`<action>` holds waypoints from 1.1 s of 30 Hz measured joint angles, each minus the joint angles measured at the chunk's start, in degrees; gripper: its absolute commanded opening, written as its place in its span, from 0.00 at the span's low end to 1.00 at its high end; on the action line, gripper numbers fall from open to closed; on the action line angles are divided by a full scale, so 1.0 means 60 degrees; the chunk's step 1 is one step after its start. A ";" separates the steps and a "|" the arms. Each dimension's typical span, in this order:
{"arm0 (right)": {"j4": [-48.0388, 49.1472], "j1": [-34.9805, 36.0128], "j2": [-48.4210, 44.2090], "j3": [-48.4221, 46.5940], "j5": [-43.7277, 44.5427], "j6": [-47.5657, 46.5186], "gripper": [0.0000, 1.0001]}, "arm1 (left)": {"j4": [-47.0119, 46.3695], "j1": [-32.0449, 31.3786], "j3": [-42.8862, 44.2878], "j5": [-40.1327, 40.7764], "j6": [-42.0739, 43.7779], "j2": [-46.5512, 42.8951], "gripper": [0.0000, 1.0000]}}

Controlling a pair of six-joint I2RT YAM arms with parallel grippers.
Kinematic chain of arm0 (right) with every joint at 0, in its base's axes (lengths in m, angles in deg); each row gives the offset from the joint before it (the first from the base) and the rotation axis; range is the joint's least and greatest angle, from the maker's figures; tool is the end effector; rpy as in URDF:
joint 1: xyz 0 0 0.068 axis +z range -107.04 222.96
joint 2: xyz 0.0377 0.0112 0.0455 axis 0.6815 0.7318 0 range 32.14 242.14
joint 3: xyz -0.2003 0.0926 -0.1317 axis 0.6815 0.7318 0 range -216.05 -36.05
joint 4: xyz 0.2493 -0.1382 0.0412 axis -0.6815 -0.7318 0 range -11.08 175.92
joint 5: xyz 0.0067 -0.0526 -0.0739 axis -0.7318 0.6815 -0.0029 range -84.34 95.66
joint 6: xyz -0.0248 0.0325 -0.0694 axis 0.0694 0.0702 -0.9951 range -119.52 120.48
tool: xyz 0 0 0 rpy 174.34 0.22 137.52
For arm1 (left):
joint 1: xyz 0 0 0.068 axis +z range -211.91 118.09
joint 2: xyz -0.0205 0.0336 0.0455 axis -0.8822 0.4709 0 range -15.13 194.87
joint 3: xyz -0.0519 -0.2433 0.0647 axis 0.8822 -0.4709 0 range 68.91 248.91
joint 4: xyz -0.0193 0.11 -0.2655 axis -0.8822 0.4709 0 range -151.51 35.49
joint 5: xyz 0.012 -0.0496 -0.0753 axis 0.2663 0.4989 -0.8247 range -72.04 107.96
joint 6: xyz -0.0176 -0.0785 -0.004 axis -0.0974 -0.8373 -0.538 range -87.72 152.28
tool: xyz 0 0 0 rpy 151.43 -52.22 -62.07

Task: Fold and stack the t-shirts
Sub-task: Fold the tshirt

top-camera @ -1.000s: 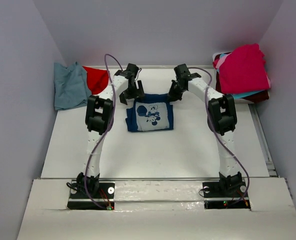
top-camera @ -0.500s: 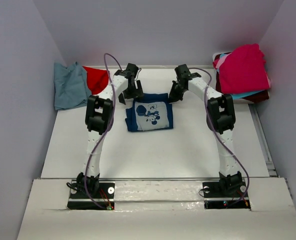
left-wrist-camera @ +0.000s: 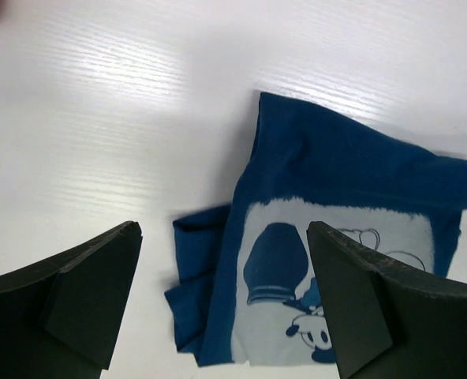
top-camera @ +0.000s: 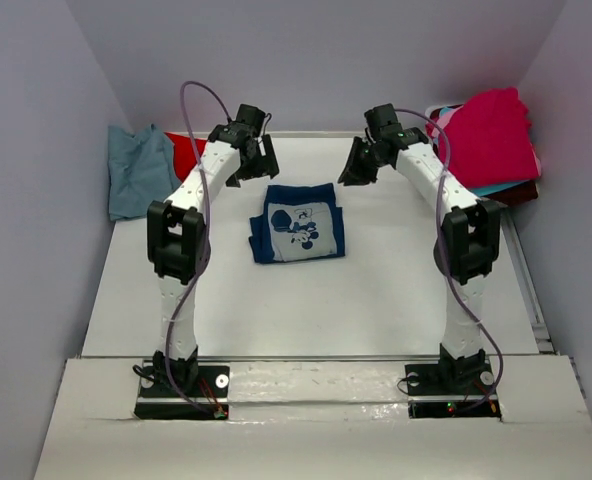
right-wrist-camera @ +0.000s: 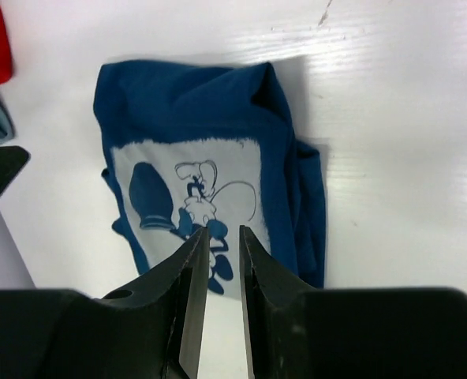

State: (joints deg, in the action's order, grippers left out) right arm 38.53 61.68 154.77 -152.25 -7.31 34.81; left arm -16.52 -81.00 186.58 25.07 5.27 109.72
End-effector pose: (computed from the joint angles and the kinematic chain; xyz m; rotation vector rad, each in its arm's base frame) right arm 0.4832 0.1802 0.2365 0.2575 2.5900 0.6440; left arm 0.5016 -0.1645 0.2290 -0.2239 2.4713 -0.1910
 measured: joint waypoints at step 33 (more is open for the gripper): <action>0.0692 0.0423 -0.1235 0.4273 -0.1985 -0.0306 0.30 | -0.2572 0.0073 -0.9049 -0.2962 -0.1337 -0.4965 0.99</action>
State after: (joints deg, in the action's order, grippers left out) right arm 42.68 64.22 147.36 -126.61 -19.22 32.97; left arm -31.95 -80.56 132.29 7.30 -2.75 79.93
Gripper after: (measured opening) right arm 0.296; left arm 0.986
